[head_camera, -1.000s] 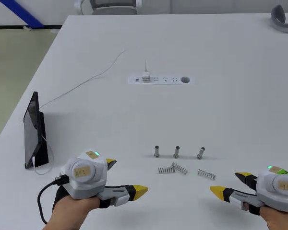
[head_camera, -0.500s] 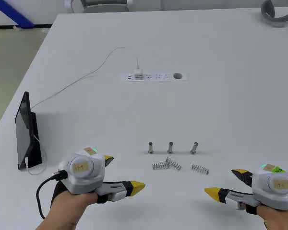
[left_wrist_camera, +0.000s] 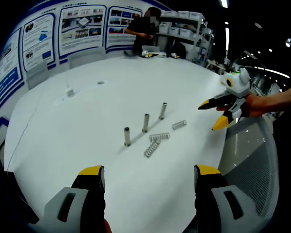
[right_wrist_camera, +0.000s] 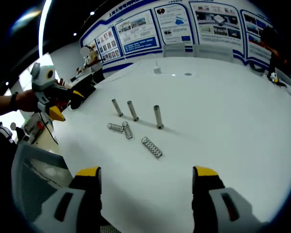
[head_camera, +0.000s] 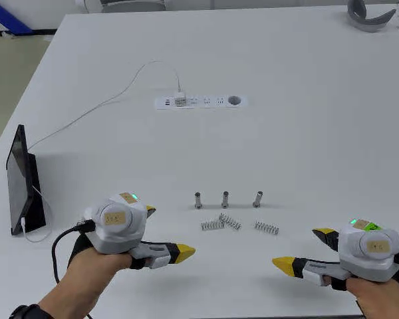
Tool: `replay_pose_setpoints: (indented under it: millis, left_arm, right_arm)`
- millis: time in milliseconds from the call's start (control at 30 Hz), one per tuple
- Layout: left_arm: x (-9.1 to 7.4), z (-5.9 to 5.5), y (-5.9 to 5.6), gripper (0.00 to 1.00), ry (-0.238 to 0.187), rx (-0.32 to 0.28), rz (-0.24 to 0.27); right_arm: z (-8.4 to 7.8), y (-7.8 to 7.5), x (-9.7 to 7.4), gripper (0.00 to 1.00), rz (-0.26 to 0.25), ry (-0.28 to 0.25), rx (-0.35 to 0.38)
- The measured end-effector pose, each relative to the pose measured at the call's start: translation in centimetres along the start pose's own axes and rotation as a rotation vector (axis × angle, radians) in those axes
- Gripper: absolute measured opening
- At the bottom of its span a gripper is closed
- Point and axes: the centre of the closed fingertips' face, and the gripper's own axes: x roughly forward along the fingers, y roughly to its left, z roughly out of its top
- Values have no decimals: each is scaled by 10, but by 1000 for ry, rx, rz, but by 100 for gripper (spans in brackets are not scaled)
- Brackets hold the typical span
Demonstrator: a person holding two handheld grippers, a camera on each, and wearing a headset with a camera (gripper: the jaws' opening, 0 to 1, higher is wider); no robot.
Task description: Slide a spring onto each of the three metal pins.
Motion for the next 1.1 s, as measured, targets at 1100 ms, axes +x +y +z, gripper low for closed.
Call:
replay_pose_setpoints:
  millis: [1100]
  left_arm:
    - [84,0,-31,65,138,184,-160]
  right_arm:
    - [-18,10,-20,82,20,32,60]
